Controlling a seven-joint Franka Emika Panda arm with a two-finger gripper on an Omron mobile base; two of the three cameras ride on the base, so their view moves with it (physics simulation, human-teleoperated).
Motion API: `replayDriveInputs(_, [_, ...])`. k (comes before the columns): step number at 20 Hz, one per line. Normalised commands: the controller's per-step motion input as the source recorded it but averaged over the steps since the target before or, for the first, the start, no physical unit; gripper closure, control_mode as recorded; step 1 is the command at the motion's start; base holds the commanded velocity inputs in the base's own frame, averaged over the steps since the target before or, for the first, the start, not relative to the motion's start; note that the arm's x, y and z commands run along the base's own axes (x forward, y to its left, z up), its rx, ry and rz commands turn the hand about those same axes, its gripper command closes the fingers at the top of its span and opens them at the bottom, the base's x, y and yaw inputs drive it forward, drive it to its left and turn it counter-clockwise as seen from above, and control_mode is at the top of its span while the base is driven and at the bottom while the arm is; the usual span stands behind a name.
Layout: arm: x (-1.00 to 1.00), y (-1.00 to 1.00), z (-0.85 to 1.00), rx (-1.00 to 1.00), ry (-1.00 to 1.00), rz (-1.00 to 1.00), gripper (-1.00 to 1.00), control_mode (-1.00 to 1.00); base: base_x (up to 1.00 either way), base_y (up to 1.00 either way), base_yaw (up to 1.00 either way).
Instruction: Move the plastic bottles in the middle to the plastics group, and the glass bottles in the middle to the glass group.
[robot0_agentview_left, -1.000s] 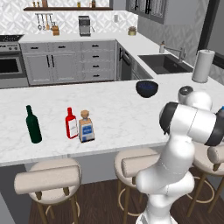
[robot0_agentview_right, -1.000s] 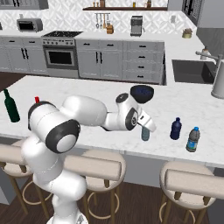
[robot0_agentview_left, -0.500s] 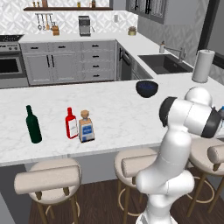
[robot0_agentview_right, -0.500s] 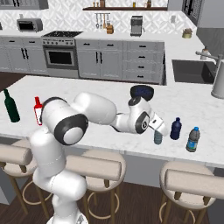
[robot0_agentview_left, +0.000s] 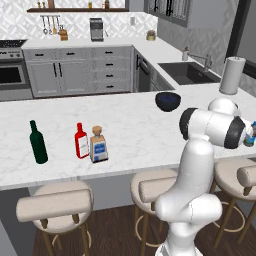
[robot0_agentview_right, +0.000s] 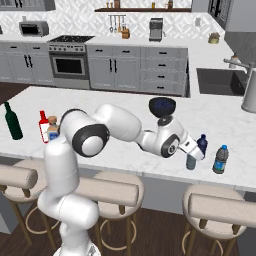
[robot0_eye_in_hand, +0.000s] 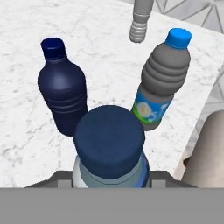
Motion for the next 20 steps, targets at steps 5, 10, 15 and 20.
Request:
replayDriveInputs(5, [0.01,-0.25,-0.16,0.0,0.0,-0.04,1.0,-1.0,0.0,0.0,0.0])
replayDriveInputs(10, [0.08,-0.11,-0.12,0.0,0.0,-0.01,1.0,-1.0,0.0,0.0,0.0])
replayDriveInputs(15, [0.16,-0.03,-0.11,0.0,0.0,0.0,1.0,-1.0,0.0,0.0,0.0])
replayDriveInputs(20, [0.18,-0.01,-0.12,0.0,0.0,0.0,1.0,-1.0,0.0,0.0,0.0])
